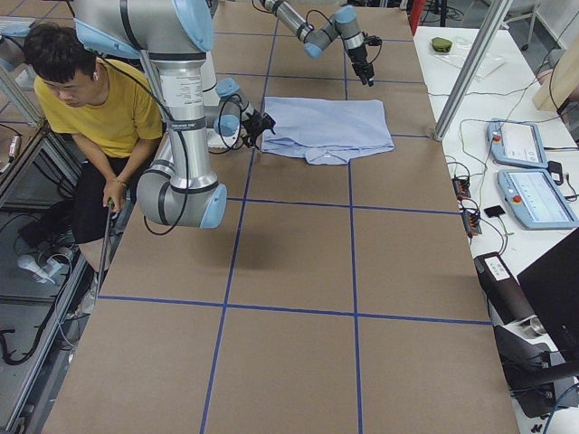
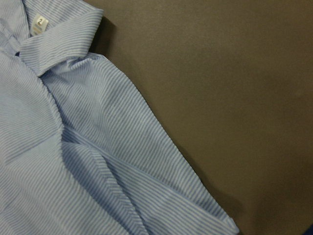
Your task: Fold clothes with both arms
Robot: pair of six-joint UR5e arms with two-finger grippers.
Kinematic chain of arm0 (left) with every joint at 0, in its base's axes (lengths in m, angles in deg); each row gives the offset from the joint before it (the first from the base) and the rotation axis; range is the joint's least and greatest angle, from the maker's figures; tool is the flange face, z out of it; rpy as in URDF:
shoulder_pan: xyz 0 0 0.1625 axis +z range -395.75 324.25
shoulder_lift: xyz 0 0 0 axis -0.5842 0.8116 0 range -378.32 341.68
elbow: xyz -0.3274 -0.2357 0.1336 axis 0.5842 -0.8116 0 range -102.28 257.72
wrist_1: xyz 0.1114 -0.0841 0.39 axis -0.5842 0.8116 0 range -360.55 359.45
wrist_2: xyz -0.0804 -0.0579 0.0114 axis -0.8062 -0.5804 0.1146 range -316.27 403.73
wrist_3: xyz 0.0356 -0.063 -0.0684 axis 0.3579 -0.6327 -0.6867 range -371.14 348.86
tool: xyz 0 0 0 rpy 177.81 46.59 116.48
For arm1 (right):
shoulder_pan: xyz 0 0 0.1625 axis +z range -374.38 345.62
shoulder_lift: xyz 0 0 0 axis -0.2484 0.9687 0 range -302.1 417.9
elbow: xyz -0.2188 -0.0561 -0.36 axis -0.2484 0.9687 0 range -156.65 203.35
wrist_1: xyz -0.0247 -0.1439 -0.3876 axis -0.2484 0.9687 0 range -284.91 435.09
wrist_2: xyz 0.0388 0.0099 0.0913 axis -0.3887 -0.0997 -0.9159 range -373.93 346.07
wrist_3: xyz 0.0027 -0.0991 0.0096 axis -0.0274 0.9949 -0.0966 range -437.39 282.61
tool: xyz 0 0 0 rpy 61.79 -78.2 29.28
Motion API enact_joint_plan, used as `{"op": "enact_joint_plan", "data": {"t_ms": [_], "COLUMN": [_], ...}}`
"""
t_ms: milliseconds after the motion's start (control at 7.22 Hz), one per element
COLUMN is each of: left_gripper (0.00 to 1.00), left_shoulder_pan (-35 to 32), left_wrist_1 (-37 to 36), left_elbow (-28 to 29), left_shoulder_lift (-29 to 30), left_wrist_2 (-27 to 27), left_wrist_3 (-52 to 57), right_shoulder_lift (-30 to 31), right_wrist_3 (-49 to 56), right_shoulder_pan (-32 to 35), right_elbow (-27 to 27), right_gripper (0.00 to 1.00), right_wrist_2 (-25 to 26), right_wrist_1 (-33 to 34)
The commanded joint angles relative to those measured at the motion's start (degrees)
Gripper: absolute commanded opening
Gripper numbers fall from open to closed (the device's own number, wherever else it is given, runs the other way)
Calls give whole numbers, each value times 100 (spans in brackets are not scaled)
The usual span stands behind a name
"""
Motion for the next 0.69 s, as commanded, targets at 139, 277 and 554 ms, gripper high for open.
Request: {"op": "enact_joint_plan", "data": {"t_ms": [139,277,554], "left_gripper": [64,64,64], "left_shoulder_pan": [-9,-9,-9], "left_wrist_1": [0,0,0], "left_elbow": [0,-9,-18], "left_shoulder_lift": [-2,-2,-11], "left_wrist_2": [7,7,7], "left_wrist_3": [0,0,0], "right_shoulder_lift": [-16,-8,-8], "right_wrist_3": [-50,-102,-268], "right_shoulder_pan": [-1,-1,8], "right_elbow": [47,56,74], "right_gripper": [85,64,34], "right_wrist_2": [-6,-6,-6], "right_wrist_1": [-20,-11,-11]}}
